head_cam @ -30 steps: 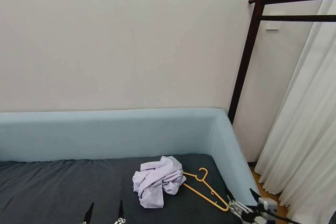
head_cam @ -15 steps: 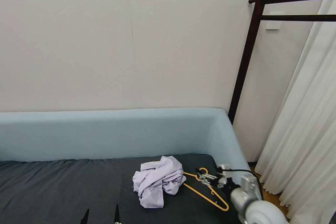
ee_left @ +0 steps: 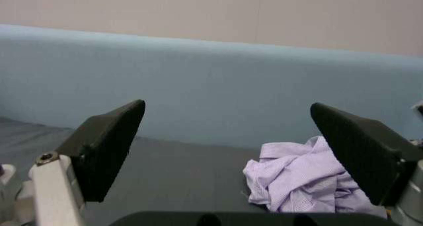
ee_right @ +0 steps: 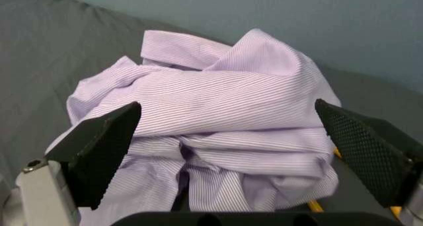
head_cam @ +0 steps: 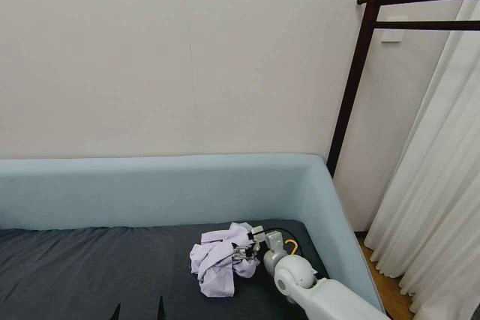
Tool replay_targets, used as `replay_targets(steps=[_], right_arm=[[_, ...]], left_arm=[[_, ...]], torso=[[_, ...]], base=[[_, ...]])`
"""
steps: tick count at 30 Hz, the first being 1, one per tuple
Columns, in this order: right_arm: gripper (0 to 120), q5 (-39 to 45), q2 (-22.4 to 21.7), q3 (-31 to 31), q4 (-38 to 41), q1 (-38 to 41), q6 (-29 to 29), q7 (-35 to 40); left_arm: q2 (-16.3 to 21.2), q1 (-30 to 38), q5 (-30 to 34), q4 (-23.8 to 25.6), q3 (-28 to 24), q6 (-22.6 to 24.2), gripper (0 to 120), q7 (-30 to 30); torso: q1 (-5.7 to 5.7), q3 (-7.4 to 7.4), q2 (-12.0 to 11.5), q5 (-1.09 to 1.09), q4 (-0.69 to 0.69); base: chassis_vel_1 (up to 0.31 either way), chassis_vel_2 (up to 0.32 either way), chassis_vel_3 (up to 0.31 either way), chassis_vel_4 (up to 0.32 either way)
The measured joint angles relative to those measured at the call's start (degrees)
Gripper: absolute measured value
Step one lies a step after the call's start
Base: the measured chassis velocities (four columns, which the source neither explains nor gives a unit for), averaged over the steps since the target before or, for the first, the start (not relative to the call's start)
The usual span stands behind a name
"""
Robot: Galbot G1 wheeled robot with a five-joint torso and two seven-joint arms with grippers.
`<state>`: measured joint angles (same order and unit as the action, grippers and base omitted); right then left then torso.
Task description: Pick up the clothes from the sofa and hang them on the clothes hanger.
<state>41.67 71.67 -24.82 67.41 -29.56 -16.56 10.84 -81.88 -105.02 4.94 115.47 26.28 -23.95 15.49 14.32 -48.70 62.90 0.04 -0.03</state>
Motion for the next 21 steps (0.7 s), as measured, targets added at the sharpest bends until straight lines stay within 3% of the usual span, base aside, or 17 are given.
replay_targets(steps=[9,15,21], right_arm=[[100,-5.2,9.9,-1.0,-14.0,3.1,2.2,-3.1],[98,-8.5,12.7,-0.3,-19.6,3.4,3.6,-3.9],[75,-10.3,13.1,-0.8,-21.2,3.4,4.2,-4.1]], left_arm=[[-0.2,-0.2,0.3,-0.3,-0.1,0.0,99,0.2],[-0.2,-0.3,0.7,-0.2,0.2,-0.1,98,0.3],[-0.3,-0.1,1.7,-0.1,0.4,-0.1,98,0.4]], torso=[[0.00,0.01,0.0,0.01,0.03],[-0.01,0.01,0.0,0.00,0.02],[-0.02,0.01,0.0,0.01,0.01]], base=[[0.000,0.000,0.000,0.000],[0.000,0.000,0.000,0.000],[0.000,0.000,0.000,0.000]])
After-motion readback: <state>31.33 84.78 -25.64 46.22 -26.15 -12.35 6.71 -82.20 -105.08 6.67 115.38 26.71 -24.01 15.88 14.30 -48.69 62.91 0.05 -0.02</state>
